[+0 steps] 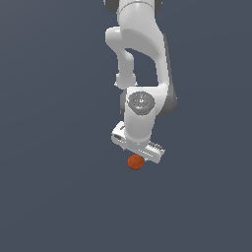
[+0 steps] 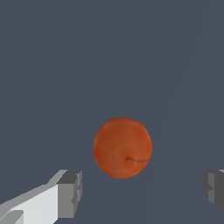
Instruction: Pick up the object and move it to a goal position.
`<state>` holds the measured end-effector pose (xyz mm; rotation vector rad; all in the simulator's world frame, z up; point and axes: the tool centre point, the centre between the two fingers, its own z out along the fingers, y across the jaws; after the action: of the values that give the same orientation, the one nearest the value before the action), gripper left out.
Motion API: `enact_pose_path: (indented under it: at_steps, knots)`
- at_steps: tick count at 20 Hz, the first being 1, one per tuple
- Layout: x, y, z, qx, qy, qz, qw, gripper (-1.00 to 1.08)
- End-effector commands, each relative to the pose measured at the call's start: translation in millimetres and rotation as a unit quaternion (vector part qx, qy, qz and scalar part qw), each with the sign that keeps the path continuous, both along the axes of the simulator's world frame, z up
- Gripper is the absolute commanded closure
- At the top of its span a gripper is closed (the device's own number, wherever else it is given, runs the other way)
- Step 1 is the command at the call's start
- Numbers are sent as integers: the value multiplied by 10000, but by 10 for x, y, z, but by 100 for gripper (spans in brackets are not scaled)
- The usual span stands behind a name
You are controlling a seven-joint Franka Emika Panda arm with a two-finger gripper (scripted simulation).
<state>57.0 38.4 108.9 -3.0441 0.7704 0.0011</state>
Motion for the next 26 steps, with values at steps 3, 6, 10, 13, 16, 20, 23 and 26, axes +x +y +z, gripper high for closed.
enact_pose_path:
  at_steps: [3, 6, 10, 13, 16, 20, 23, 26]
  knots:
    - [48, 35, -75, -5, -1, -293, 9996, -92]
    - [64, 49, -105, -7, -1, -401, 9992, -92]
    - [72, 56, -119, -8, -1, -453, 9990, -92]
    - [68, 56, -132, -8, 1, -431, 9991, -92]
    - [66, 57, -217, -8, 1, -434, 9991, -92]
    - [60, 54, -432, -8, 0, -446, 9990, -92]
    - [57, 56, -565, -8, -1, -451, 9990, -92]
    - [62, 55, -624, -8, -1, -454, 9990, -92]
